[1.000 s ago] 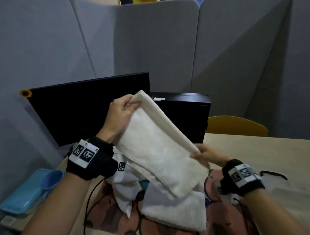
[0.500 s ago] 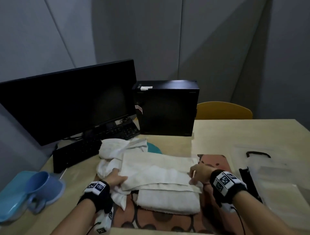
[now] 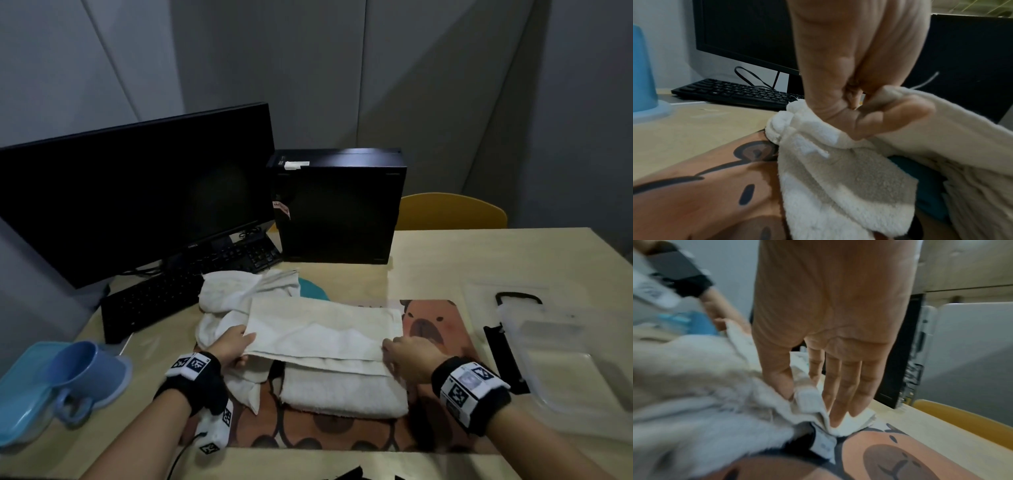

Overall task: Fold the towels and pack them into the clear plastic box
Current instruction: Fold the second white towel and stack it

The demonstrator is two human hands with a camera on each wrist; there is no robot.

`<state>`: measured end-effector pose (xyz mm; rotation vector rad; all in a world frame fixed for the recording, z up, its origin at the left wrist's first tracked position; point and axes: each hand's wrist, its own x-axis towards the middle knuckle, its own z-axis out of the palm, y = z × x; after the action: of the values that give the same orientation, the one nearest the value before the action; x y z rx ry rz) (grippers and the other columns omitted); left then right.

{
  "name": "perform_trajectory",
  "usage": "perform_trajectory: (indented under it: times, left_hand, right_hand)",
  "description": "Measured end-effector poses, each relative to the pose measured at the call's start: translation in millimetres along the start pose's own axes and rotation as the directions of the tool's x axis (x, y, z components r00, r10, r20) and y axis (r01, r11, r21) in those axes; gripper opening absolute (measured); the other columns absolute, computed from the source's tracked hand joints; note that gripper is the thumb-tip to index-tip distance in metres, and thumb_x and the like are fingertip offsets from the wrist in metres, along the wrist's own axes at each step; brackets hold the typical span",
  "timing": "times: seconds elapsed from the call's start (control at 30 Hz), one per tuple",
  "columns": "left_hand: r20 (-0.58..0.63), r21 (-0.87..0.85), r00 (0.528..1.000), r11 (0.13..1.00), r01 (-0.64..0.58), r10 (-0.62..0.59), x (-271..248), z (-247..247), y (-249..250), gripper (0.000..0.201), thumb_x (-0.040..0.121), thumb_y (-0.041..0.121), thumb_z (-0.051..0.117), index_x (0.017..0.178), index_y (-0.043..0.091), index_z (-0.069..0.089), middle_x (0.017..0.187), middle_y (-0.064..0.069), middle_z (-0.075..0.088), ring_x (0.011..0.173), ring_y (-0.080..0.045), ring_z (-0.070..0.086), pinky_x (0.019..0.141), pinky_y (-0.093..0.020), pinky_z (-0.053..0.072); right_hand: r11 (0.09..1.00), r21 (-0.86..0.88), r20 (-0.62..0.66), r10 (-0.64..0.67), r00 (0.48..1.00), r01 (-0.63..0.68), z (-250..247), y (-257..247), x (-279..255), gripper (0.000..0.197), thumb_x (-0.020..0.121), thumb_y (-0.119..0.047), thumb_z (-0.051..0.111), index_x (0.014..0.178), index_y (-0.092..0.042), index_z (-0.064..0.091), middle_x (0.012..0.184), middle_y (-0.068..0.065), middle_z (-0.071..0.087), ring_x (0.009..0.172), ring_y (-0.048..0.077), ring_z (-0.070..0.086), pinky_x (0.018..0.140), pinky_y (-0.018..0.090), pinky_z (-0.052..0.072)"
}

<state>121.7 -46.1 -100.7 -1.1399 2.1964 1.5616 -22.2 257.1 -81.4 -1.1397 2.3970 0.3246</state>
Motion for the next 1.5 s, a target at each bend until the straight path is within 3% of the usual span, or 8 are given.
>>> perform_trajectory:
  times: [0.27,0.43,0.53,0.7,0.83,1.1,1.3,1.5]
  left_hand:
    - [0.010,0.014,1.000,1.000,0.011,-0.011,-4,0,-1,0.015,0.099,0.016,0.039,0.092,0.004,0.046,0.065,-0.007,0.040,0.036,-0.010,0.040,0.031,-0.016,0.034]
    - [0.005,-0.012,1.000,1.000,-0.003,0.003,-5,-8,-9,0.019,0.096,0.017,0.046,0.088,0.003,0.055,0.078,-0.010,0.055,0.059,-0.019,0.055,0.044,-0.021,0.049]
    - [-0.056,-0.081,0.995,0.993,-0.091,0.087,-15,-13,5,0.035,0.094,0.016,0.050,0.126,0.006,0.040,0.116,-0.002,0.049,0.091,-0.022,0.056,0.062,-0.024,0.053]
    - [0.045,-0.278,0.948,0.916,-0.291,0.315,-54,-3,80,0.022,0.094,0.006,0.046,0.095,0.012,0.067,0.085,-0.009,0.060,0.063,-0.012,0.056,0.048,-0.018,0.048]
    - [0.218,-0.414,0.839,0.825,-0.383,0.499,-85,6,130,0.025,0.092,0.004,0.046,0.111,0.013,0.061,0.084,-0.005,0.071,0.074,-0.011,0.069,0.067,-0.021,0.057]
    - [-0.025,0.467,0.769,0.688,-0.556,0.638,-88,-8,137,0.022,0.078,0.022,0.072,0.079,0.039,0.058,0.093,0.005,0.048,0.098,-0.012,0.044,0.088,-0.026,0.035]
    - [0.110,-0.142,0.778,0.784,-0.604,0.619,-87,-4,154,0.073,0.076,0.021,0.074,0.135,0.031,0.033,0.130,-0.001,0.052,0.119,-0.011,0.053,0.098,-0.028,0.043]
    - [-0.014,-0.439,0.787,0.703,-0.559,0.617,-87,15,178,0.016,0.087,0.002,0.055,0.101,0.006,0.060,0.077,0.004,0.072,0.069,-0.006,0.068,0.059,-0.016,0.053]
  right_hand:
    - [0.999,-0.009,-0.303,0.044,0.952,-0.049,-8,6,-24,0.035,0.089,0.001,0.039,0.113,-0.013,0.061,0.099,0.008,0.069,0.086,0.024,0.066,0.071,0.032,0.052]
    - [0.997,0.077,0.073,0.024,0.997,-0.030,33,-3,-24,0.028,0.090,-0.010,0.042,0.116,-0.006,0.052,0.123,0.014,0.057,0.108,0.032,0.059,0.087,0.039,0.049]
    - [0.988,0.123,0.101,0.083,0.991,-0.095,17,1,-21,0.036,0.089,-0.018,0.048,0.122,-0.005,0.048,0.132,0.015,0.048,0.118,0.033,0.051,0.094,0.041,0.045]
    - [0.921,0.333,-0.239,-0.124,0.963,0.201,-53,-37,-23,0.076,0.091,-0.040,0.051,0.148,-0.010,0.011,0.157,0.010,0.011,0.141,0.026,0.022,0.115,0.036,0.026]
    - [0.795,0.448,-0.521,-0.140,0.842,0.409,-90,-83,-4,0.059,0.090,-0.031,0.055,0.141,-0.013,0.034,0.138,0.011,0.049,0.120,0.029,0.052,0.098,0.040,0.044]
    - [0.758,0.441,-0.651,-0.100,0.752,0.482,-159,-40,-38,0.038,0.082,0.003,0.047,0.108,-0.016,0.068,0.101,0.004,0.072,0.095,0.015,0.064,0.079,0.027,0.049]
    - [0.514,0.601,-0.634,-0.161,0.756,0.613,-199,-1,-77,0.024,0.092,-0.006,0.049,0.089,-0.017,0.070,0.086,0.000,0.071,0.079,0.003,0.064,0.069,0.018,0.049]
    - [0.372,0.743,-0.597,-0.006,0.802,0.556,-196,23,-59,0.023,0.096,-0.019,0.047,0.089,-0.018,0.069,0.086,0.001,0.069,0.083,0.015,0.065,0.075,0.027,0.050]
